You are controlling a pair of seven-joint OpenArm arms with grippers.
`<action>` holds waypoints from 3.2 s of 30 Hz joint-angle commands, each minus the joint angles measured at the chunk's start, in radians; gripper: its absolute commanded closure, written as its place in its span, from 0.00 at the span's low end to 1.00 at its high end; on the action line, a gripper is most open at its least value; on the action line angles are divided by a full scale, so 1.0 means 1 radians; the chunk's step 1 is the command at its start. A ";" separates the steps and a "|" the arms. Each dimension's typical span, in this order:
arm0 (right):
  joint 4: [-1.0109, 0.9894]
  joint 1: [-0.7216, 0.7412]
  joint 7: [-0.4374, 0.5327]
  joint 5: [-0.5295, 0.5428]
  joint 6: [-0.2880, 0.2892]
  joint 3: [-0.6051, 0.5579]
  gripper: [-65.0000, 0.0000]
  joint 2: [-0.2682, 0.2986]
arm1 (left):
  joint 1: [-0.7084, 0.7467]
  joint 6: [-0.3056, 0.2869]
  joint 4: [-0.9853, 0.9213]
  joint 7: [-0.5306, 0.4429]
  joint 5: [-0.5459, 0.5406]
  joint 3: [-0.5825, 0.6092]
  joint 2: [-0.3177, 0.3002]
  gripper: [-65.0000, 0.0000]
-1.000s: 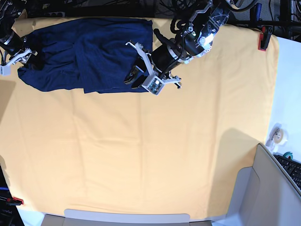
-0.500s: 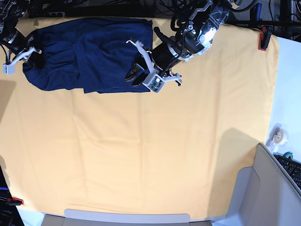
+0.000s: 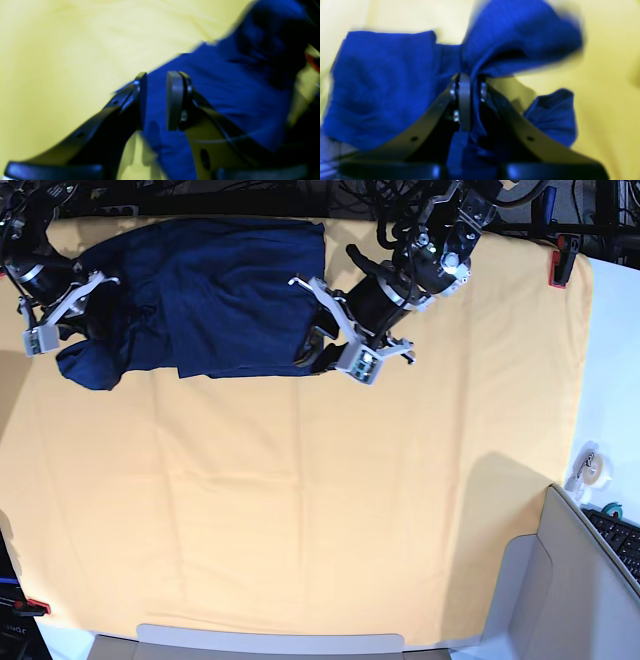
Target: Fold the T-shirt properly
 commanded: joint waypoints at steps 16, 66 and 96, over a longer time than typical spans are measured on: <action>0.034 0.112 0.034 -0.193 -0.181 -0.633 1.00 -0.104 | 0.052 -0.008 0.024 -0.024 -0.002 -0.183 0.000 0.79; 0.024 0.154 0.033 -0.255 -0.182 -0.768 0.85 -0.080 | 0.075 -0.008 0.024 -0.021 -0.004 -0.174 0.003 0.79; 0.024 0.141 0.033 -0.255 -0.184 -0.767 0.72 -0.080 | 0.088 -0.006 0.021 -0.017 -0.004 -0.174 0.007 0.79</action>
